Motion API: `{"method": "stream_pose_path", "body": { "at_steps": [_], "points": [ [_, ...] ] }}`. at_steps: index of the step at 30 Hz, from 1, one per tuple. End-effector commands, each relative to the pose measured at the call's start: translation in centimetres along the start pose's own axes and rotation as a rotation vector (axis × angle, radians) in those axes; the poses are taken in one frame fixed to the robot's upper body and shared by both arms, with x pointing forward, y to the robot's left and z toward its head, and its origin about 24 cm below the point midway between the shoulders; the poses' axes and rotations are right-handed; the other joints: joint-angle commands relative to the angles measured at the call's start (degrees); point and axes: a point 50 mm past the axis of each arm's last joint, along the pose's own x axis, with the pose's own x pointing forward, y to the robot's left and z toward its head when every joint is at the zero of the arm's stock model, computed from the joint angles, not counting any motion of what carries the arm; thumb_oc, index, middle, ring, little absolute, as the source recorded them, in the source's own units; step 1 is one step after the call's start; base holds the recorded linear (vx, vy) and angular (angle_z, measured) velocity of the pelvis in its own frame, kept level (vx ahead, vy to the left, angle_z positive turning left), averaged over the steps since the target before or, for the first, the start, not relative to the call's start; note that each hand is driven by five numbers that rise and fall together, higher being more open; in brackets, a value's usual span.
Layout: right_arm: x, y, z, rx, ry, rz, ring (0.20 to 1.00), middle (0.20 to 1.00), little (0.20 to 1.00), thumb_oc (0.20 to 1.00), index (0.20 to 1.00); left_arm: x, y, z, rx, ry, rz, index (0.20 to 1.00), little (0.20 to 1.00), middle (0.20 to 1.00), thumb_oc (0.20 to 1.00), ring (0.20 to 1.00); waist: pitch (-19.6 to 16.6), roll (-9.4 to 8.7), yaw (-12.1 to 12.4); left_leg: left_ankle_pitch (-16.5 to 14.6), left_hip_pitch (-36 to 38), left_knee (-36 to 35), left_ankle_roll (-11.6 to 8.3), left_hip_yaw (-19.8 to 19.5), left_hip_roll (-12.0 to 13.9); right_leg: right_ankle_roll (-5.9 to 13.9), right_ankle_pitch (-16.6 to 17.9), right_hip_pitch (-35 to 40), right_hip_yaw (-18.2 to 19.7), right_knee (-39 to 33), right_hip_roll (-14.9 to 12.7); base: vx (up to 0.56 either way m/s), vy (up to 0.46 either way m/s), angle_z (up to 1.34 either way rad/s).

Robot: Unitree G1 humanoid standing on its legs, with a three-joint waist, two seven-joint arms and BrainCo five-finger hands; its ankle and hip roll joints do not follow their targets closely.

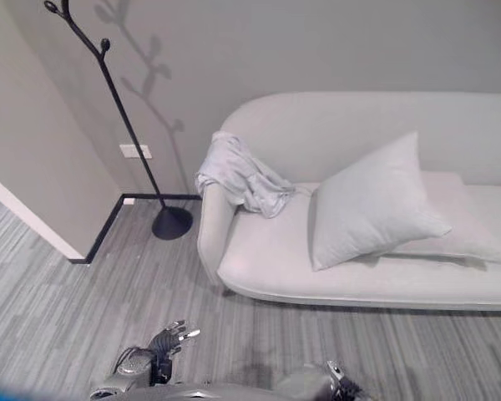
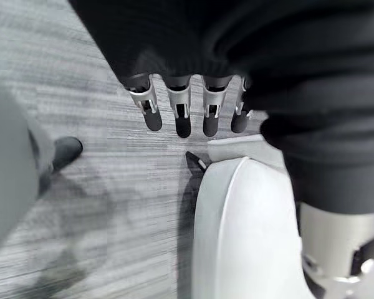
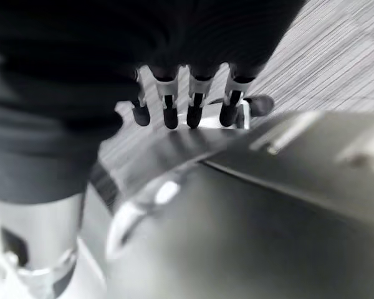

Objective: Hang the clothes on the sofa on the clothes rack.

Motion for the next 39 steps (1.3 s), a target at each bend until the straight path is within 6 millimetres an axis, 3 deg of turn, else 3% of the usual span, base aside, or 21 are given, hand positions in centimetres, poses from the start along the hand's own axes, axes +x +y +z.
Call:
{"method": "stream_pose_path", "body": {
  "at_steps": [1,4,5,6,8,9,10,11,12,13,15,19,22,24,27,29,32,34,35,37,39],
  "points": [
    [0.1,2.2,-1.3,0.066,0.032,0.064,1.000,1.000,1.000,1.000,1.000,0.0,-1.3,0.2,0.038,-0.022,-0.076,1.000,1.000,1.000,1.000,1.000,0.0,-0.91,-2.3,-1.7,4.0,-1.3,-2.53,-3.3,0.0,-1.73,1.5,3.4,-5.1,-19.0,9.2,0.32,-0.123,0.34],
    [0.1,0.9,-1.9,0.079,0.050,0.026,1.000,1.000,1.000,1.000,1.000,0.2,-1.4,0.4,0.056,-0.009,-0.074,1.000,1.000,1.000,1.000,1.000,-0.5,-1.89,-3.2,-4.0,6.4,-0.9,-4.14,-3.8,0.8,-0.81,2.8,3.7,-6.5,-29.4,10.6,0.31,-0.161,0.42],
    [0.0,0.3,-2.4,0.084,0.073,0.006,1.000,1.000,1.000,1.000,1.000,0.1,-1.3,0.3,0.041,-0.010,-0.071,1.000,1.000,1.000,1.000,1.000,-1.1,-2.45,-3.0,-5.2,7.2,0.0,-4.34,-3.9,1.2,-1.67,2.2,4.6,-6.4,-28.9,11.1,0.45,-0.314,0.55],
    [-0.1,-0.5,-3.1,0.105,0.098,-0.026,1.000,1.000,1.000,1.000,1.000,0.2,-1.0,0.1,0.013,0.003,-0.044,1.000,1.000,1.000,1.000,1.000,-2.2,-2.31,-2.8,-4.1,7.1,3.5,-6.20,-3.8,3.9,-3.33,-0.5,6.1,-6.6,-29.1,13.7,0.38,-0.278,0.41],
    [-0.1,-0.5,-3.0,0.105,0.098,-0.026,1.000,1.000,1.000,1.000,1.000,0.2,-1.0,0.1,0.012,0.003,-0.045,1.000,1.000,1.000,1.000,1.000,-2.2,-2.16,-2.9,-4.2,6.9,3.9,-6.45,-3.9,4.3,-3.52,-0.6,6.2,-6.8,-29.3,14.0,0.21,-0.233,0.32],
    [-0.2,-1.4,-3.0,0.152,0.091,-0.065,1.000,1.000,1.000,1.000,1.000,0.2,-0.8,0.1,-0.031,0.004,-0.023,1.000,1.000,1.000,1.000,1.000,-2.3,-2.32,-2.3,0.8,2.3,15.7,-9.33,-4.3,9.3,-5.93,-1.7,10.0,-8.3,-33.3,16.9,0.26,-0.380,0.19],
    [-0.2,-1.9,-2.8,0.178,0.078,-0.080,1.000,1.000,1.000,1.000,1.000,0.3,-0.6,0.1,-0.041,0.006,-0.008,1.000,1.000,1.000,1.000,1.000,-1.9,-2.65,-1.9,5.0,-0.5,21.9,-10.77,-4.7,12.3,-7.34,-1.9,12.4,-9.2,-36.0,18.5,0.26,-0.382,0.22],
    [-0.2,-1.9,-2.8,0.178,0.078,-0.080,1.000,1.000,1.000,1.000,1.000,0.3,-0.6,0.1,-0.041,0.005,-0.009,1.000,1.000,1.000,1.000,1.000,-1.9,-2.55,-2.0,4.9,-0.7,22.1,-10.85,-4.9,12.5,-7.40,-1.9,12.5,-9.4,-36.1,18.6,0.31,-0.335,0.08],
    [-0.2,-1.8,-2.2,0.180,0.047,-0.073,1.000,1.000,1.000,1.000,1.000,0.2,-0.5,0.2,-0.043,-0.005,-0.003,1.000,1.000,1.000,1.000,1.000,-1.5,-3.64,-1.1,10.0,-2.3,27.8,-11.48,-2.9,16.6,-8.92,-2.4,15.9,-9.9,-39.8,20.5,0.30,-0.261,0.05],
    [-0.2,-1.7,-1.9,0.176,0.039,-0.071,1.000,1.000,1.000,1.000,1.000,0.2,-0.5,0.2,-0.042,-0.008,-0.005,1.000,1.000,1.000,1.000,1.000,-1.2,-3.87,-0.6,10.4,-3.2,29.8,-11.70,-2.2,17.5,-9.66,-2.7,17.6,-9.1,-41.5,21.5,0.37,-0.292,0.04],
    [-0.1,-1.2,-1.1,0.162,0.013,-0.057,1.000,1.000,1.000,1.000,1.000,0.2,-0.6,0.7,-0.050,-0.029,-0.007,1.000,1.000,1.000,1.000,1.000,-0.6,-4.53,0.3,7.3,-8.0,32.0,-11.18,-1.2,15.8,-10.41,-3.7,19.8,-7.5,-43.5,22.0,0.20,-0.076,0.02],
    [0.0,-0.2,0.0,0.138,-0.032,-0.011,1.000,1.000,1.000,1.000,1.000,0.1,-1.3,2.1,0.016,-0.093,-0.073,1.000,1.000,1.000,1.000,1.000,-0.3,-4.76,0.3,3.7,-15.5,21.7,-9.51,2.1,12.3,-9.07,-5.0,21.1,-5.3,-43.6,21.7,0.16,0.124,-0.37],
    [0.0,0.0,-0.4,0.120,-0.022,-0.008,1.000,1.000,1.000,1.000,1.000,-0.2,-0.9,2.3,0.006,-0.107,-0.067,1.000,1.000,1.000,1.000,1.000,0.0,-4.10,0.6,9.8,-17.0,10.9,-10.52,2.1,12.0,-8.58,-6.3,21.7,-3.9,-41.6,22.0,0.24,0.170,-0.58],
    [0.0,-0.3,-1.3,0.054,0.013,-0.015,1.000,1.000,1.000,1.000,1.000,-0.2,-0.7,2.1,-0.006,-0.103,-0.052,1.000,1.000,1.000,1.000,1.000,0.1,-3.48,1.1,13.6,-16.7,5.0,-11.29,-0.6,12.0,-8.22,-7.6,22.8,-2.7,-40.0,22.1,0.32,0.192,-0.68],
    [0.0,-0.7,-2.0,0.013,0.038,-0.028,1.000,1.000,1.000,1.000,1.000,-0.2,-0.7,2.0,-0.006,-0.102,-0.045,1.000,1.000,1.000,1.000,1.000,0.1,-3.09,1.3,16.0,-16.6,1.7,-11.98,-4.3,12.8,-7.82,-8.8,23.9,-1.4,-38.5,21.7,0.28,0.199,-0.70],
    [-0.2,-2.4,-2.5,-0.091,0.062,-0.086,1.000,1.000,1.000,1.000,1.000,0.1,-1.4,2.8,0.053,-0.118,-0.067,1.000,1.000,1.000,1.000,1.000,0.5,-1.88,1.1,19.0,-16.3,-2.4,-12.57,-8.3,16.1,-6.50,-9.8,25.0,0.9,-37.1,19.9,0.38,0.438,-0.57],
    [-0.4,-3.2,-2.6,-0.094,0.073,-0.099,1.000,1.000,1.000,1.000,1.000,0.2,-2.0,2.8,0.103,-0.111,-0.093,1.000,1.000,1.000,1.000,1.000,0.5,-1.26,0.9,19.1,-17.3,-0.9,-13.67,-12.3,17.7,-5.54,-10.4,25.6,2.9,-36.4,18.2,0.29,0.380,-0.51],
    [-0.5,-3.6,-2.9,-0.122,0.090,-0.093,1.000,1.000,1.000,1.000,1.000,0.3,-2.3,2.1,0.166,-0.072,-0.125,1.000,1.000,1.000,1.000,1.000,-0.6,-0.94,-0.1,15.5,-17.8,2.8,-12.99,-13.1,17.5,-4.33,-11.5,26.4,3.5,-35.5,16.4,0.37,0.443,-0.40],
    [-0.4,-3.6,-2.7,-0.137,0.073,-0.100,1.000,1.000,1.000,1.000,1.000,0.3,-2.2,2.0,0.190,-0.068,-0.120,1.000,1.000,1.000,1.000,1.000,-0.8,-1.21,-0.5,14.4,-18.0,5.0,-12.74,-12.8,16.8,-4.16,-11.4,26.7,3.8,-34.9,15.4,0.34,0.442,-0.14],
    [-0.3,-3.2,-1.6,-0.145,0.014,-0.090,1.000,1.000,1.000,1.000,1.000,0.3,-1.6,1.8,0.234,-0.059,-0.106,1.000,1.000,1.000,1.000,1.000,-1.3,-2.53,-1.1,11.7,-19.3,8.7,-11.16,-11.5,14.2,-3.01,-6.4,25.4,4.4,-31.9,12.0,0.29,0.442,-0.04],
    [-0.4,-0.8,2.0,-0.232,-0.171,-0.039,1.000,1.000,1.000,1.000,1.000,-0.1,0.0,1.4,0.210,-0.052,-0.047,1.000,1.000,1.000,1.000,1.000,-1.3,-2.95,-2.2,9.7,-16.9,7.4,-8.49,-8.0,11.7,-2.91,-0.6,20.3,6.0,-24.4,8.3,0.20,0.482,-0.22]
  ]
}}
